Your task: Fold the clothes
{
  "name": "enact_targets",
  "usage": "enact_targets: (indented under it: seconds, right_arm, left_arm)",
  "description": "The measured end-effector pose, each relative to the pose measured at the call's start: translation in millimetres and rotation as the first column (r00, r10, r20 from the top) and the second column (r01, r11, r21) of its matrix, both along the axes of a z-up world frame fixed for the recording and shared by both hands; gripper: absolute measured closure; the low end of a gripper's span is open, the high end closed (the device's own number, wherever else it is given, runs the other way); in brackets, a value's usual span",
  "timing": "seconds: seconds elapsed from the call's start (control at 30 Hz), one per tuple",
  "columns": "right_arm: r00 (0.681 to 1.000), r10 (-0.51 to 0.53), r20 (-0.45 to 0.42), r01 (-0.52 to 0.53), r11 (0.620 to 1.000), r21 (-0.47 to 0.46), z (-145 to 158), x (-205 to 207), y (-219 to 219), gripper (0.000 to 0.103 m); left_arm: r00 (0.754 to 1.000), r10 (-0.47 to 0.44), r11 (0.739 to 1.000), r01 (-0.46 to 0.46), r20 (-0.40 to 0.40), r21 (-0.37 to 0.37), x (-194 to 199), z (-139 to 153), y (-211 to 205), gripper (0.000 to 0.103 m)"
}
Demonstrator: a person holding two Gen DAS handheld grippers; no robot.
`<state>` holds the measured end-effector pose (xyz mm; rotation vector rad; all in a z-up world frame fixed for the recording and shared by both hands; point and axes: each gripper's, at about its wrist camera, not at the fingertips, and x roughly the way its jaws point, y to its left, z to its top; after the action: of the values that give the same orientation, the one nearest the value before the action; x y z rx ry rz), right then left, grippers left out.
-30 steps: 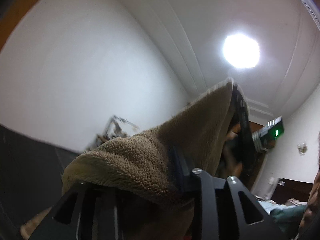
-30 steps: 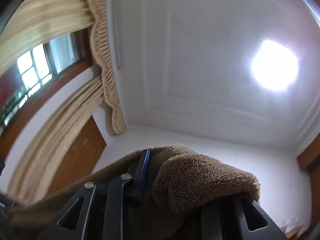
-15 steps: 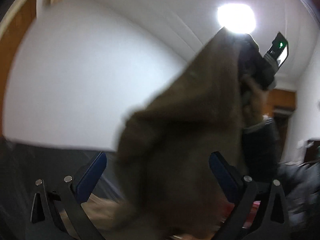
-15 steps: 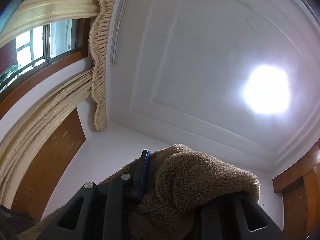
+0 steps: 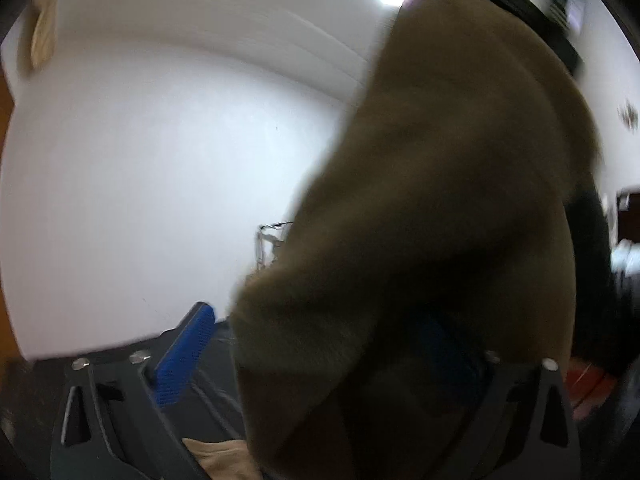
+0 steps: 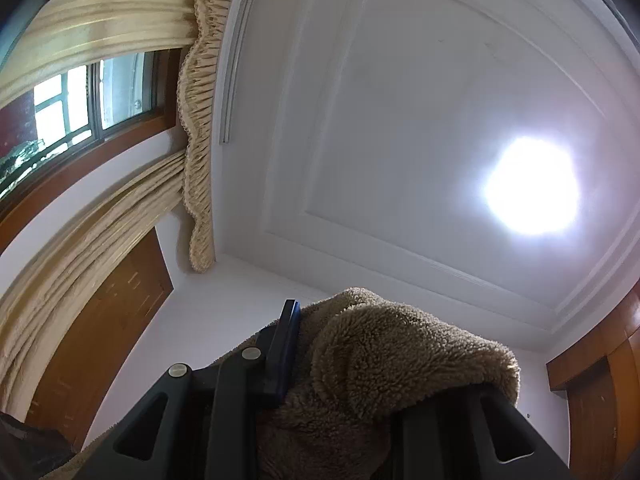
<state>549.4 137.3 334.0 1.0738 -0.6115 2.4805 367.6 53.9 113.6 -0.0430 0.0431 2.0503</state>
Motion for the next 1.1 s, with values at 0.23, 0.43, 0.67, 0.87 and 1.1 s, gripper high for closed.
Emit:
enact_targets:
  seconds: [0.23, 0.43, 0.67, 0.87, 1.1]
  right_arm:
    - [0.998, -0.060, -0.004, 0.060, 0.995, -0.078, -10, 8, 38, 0.077]
    - [0.995, -0.095, 0.002, 0.095, 0.991, -0.097, -30, 12, 55, 0.077]
    - [0.991, -0.071, -0.116, 0.068, 0.997, -0.027, -57, 31, 20, 0.076]
    - [0.977, -0.041, -0.211, 0.032, 0.998, -0.048, -64, 58, 19, 0.076]
    - [0.969, -0.113, -0.218, 0.106, 0.993, -0.046, -82, 51, 15, 0.076]
  left_arm:
    - [0.984, 0.060, 0.968, -0.099, 0.170, 0.231, -29, 43, -69, 0.082]
    - [0.933, 0.357, 0.816, -0.284, -0.053, 0.503, 44, 101, -164, 0.082]
    - [0.776, 0.591, 0.688, -0.341, -0.222, 0.640, 113, 135, -204, 0.077]
    - [0.755, 0.613, 0.690, -0.369, -0.232, 0.623, 98, 127, -204, 0.075]
    - [0.733, 0.649, 0.684, -0.446, -0.203, 0.578, 123, 140, -165, 0.068]
